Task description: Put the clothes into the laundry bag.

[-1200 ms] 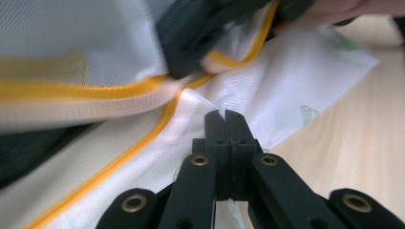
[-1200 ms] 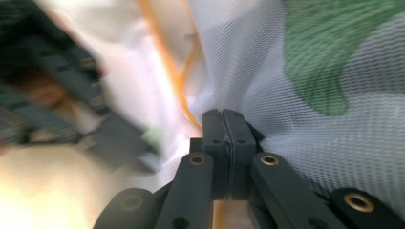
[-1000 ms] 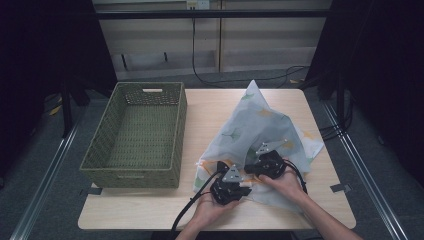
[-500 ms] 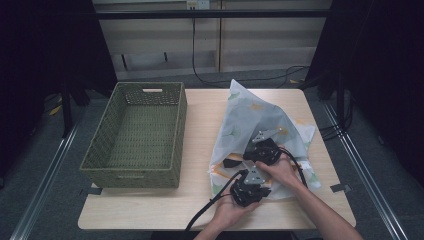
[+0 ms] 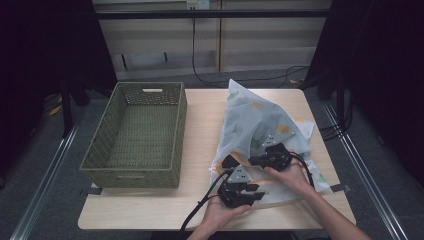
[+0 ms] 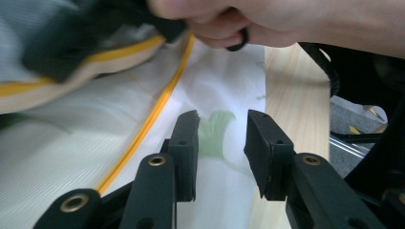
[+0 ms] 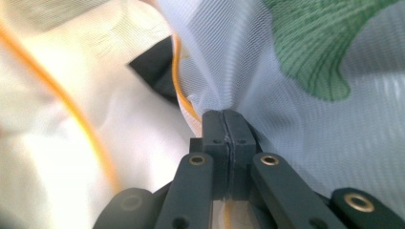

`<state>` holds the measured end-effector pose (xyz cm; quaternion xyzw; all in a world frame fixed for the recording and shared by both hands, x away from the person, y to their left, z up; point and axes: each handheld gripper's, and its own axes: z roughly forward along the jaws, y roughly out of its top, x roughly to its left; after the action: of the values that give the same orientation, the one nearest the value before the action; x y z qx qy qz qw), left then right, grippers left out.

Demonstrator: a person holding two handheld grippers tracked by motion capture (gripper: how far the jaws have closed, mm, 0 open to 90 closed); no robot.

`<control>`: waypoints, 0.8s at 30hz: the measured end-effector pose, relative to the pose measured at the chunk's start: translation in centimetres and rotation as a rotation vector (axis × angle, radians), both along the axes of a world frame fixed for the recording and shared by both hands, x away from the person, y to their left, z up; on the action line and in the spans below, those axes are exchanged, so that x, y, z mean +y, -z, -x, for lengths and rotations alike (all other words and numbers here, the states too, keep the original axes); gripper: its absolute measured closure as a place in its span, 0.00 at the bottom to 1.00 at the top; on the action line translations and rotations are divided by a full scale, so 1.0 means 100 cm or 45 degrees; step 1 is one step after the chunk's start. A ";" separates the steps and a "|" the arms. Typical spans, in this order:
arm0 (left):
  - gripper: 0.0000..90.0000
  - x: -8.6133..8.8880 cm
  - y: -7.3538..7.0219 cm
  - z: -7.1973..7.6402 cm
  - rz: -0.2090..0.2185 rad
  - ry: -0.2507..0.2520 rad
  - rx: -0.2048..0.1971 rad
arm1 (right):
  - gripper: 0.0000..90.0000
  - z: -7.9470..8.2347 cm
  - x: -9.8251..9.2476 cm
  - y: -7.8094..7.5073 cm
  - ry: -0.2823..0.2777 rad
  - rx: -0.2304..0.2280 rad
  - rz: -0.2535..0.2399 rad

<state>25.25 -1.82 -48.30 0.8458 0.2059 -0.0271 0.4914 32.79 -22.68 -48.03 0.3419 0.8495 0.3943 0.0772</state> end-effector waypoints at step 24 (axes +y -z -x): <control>0.80 0.050 -0.028 -0.032 -0.190 -0.134 -0.237 | 0.87 0.046 -0.048 -0.029 0.079 -0.074 -0.141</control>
<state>28.41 3.19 -45.53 0.8668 0.2050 0.0927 0.4449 28.17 -27.46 -45.13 0.3603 0.8128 0.4477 0.0950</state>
